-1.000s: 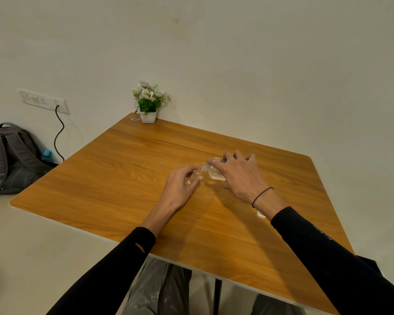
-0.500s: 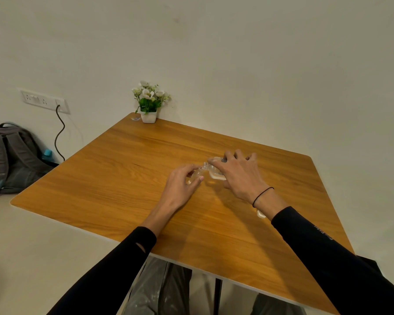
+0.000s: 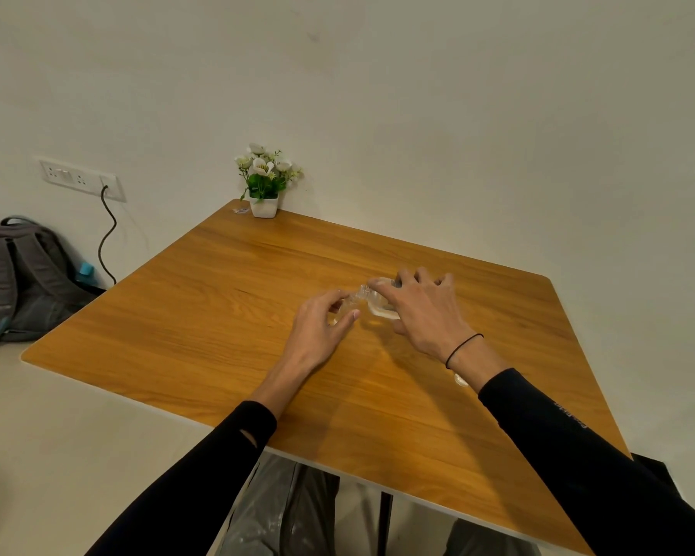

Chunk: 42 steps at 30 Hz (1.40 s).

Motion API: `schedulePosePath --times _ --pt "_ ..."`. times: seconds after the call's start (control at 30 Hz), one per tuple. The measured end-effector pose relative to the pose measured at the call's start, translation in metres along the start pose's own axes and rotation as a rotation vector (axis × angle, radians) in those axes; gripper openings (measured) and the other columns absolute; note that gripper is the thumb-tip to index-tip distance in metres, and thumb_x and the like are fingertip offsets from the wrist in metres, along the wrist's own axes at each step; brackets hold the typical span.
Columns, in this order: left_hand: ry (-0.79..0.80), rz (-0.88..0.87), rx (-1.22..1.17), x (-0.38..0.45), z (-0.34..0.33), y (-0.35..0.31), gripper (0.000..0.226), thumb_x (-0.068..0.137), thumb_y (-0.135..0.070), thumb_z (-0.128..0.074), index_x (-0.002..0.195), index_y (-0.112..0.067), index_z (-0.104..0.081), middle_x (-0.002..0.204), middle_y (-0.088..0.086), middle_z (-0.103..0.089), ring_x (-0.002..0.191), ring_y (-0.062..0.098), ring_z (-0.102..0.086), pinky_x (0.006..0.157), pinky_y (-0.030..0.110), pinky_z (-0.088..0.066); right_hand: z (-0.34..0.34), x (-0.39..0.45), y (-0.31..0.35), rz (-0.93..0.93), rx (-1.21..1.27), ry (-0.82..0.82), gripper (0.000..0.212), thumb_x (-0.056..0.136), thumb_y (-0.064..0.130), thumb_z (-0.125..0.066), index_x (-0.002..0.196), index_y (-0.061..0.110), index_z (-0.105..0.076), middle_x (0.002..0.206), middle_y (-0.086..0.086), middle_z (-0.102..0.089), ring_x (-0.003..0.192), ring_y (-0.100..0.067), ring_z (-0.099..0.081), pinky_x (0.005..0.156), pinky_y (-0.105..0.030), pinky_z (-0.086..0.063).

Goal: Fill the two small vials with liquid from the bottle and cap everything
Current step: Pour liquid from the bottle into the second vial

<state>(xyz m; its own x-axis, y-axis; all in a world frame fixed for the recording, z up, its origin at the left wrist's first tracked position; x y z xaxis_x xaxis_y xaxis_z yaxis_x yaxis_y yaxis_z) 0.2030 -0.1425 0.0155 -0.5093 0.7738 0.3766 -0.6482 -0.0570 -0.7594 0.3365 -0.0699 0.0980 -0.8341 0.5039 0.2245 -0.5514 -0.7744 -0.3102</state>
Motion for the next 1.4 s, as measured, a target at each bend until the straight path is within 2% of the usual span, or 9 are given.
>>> schedulePosePath --times 0.2,0.47,0.63,0.83,1.03,1.2,1.27,1.37,1.4 --pt "-0.013 -0.014 -0.079 0.002 0.005 -0.001 0.04 0.1 -0.037 -0.075 0.137 -0.023 -0.072 0.122 -0.01 -0.076 0.109 0.007 -0.068 0.097 0.037 -0.061 -0.009 -0.001 -0.001 -0.044 0.102 -0.005 0.078 0.091 0.047 -0.074 0.154 0.045 -0.028 0.14 -0.003 -0.056 0.125 -0.028 -0.054 0.096 -0.053 -0.044" --pt "-0.055 0.016 -0.158 0.007 0.017 -0.004 0.041 0.1 -0.036 -0.076 0.137 -0.02 -0.071 0.125 -0.007 -0.075 0.111 0.008 -0.069 0.095 0.035 -0.063 -0.012 -0.001 -0.002 -0.107 0.247 -0.085 0.077 0.09 0.053 -0.073 0.153 0.041 -0.03 0.13 -0.003 -0.062 0.12 -0.026 -0.059 0.092 -0.048 -0.049" --pt "-0.066 0.034 -0.214 0.008 0.02 -0.001 0.041 0.098 -0.04 -0.076 0.135 -0.022 -0.073 0.12 -0.009 -0.076 0.107 0.011 -0.071 0.085 0.047 -0.067 -0.019 -0.001 -0.006 -0.18 0.492 -0.11 0.08 0.086 0.052 -0.078 0.152 0.035 -0.036 0.134 -0.004 -0.062 0.115 -0.028 -0.062 0.085 -0.041 -0.054" --pt "-0.055 0.079 -0.189 0.006 0.021 0.003 0.043 0.099 -0.041 -0.075 0.138 -0.024 -0.071 0.121 -0.009 -0.075 0.11 0.008 -0.069 0.085 0.046 -0.068 -0.043 -0.001 -0.016 -0.336 0.865 -0.157 0.079 0.082 0.044 -0.085 0.144 0.031 -0.038 0.141 -0.001 -0.058 0.126 -0.027 -0.054 0.095 -0.042 -0.053" --pt "-0.038 0.108 -0.185 0.004 0.021 0.01 0.044 0.099 -0.041 -0.075 0.139 -0.026 -0.07 0.124 -0.009 -0.074 0.112 0.008 -0.068 0.086 0.048 -0.068 -0.054 0.002 -0.019 -0.417 1.0 -0.188 0.083 0.077 0.04 -0.09 0.137 0.028 -0.034 0.135 -0.001 -0.057 0.119 -0.025 -0.058 0.085 -0.031 -0.049" --pt "-0.037 0.097 -0.199 0.006 0.018 0.011 0.041 0.099 -0.04 -0.075 0.138 -0.027 -0.071 0.122 -0.011 -0.074 0.111 0.007 -0.068 0.086 0.048 -0.068 -0.052 0.0 -0.024 -0.378 0.97 -0.086 0.109 0.073 0.056 -0.088 0.154 0.028 -0.021 0.154 -0.004 -0.042 0.136 -0.025 -0.048 0.105 -0.044 -0.051" --pt "-0.034 0.109 -0.203 0.007 0.017 0.013 0.043 0.099 -0.038 -0.075 0.139 -0.025 -0.07 0.124 -0.01 -0.073 0.112 0.006 -0.068 0.087 0.047 -0.067 -0.041 0.001 -0.044 -0.379 0.978 -0.117 0.087 0.087 0.044 -0.08 0.154 0.025 -0.028 0.149 -0.003 -0.046 0.13 -0.022 -0.052 0.103 -0.041 -0.052" --pt "-0.019 0.118 -0.182 0.007 0.016 0.015 0.045 0.1 -0.037 -0.074 0.142 -0.024 -0.068 0.127 -0.008 -0.072 0.114 0.007 -0.066 0.089 0.047 -0.067 -0.036 0.011 -0.089 -0.43 0.963 -0.067 0.035 0.099 0.016 -0.063 0.133 0.02 -0.054 0.116 -0.005 -0.064 0.099 -0.021 -0.064 0.078 -0.027 -0.055" --pt "-0.015 0.118 -0.181 0.007 0.017 0.015 0.045 0.1 -0.037 -0.074 0.143 -0.025 -0.068 0.127 -0.008 -0.072 0.115 0.007 -0.066 0.089 0.047 -0.067 -0.045 0.017 -0.101 -0.447 0.915 0.001 0.028 0.099 0.009 -0.06 0.125 0.019 -0.058 0.103 -0.004 -0.065 0.09 -0.022 -0.065 0.07 -0.026 -0.053"
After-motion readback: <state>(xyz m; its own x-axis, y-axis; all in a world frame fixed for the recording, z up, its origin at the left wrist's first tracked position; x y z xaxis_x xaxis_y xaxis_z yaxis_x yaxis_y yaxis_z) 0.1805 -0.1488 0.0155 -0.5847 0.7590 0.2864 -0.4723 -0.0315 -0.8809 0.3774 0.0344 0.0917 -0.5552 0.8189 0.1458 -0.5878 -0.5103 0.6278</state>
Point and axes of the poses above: each hand's wrist, its own x-axis towards the middle knuckle, its own z-axis out of the back of the hand, y = z × x, the point moved 10 cm from there along x, towards the middle knuckle
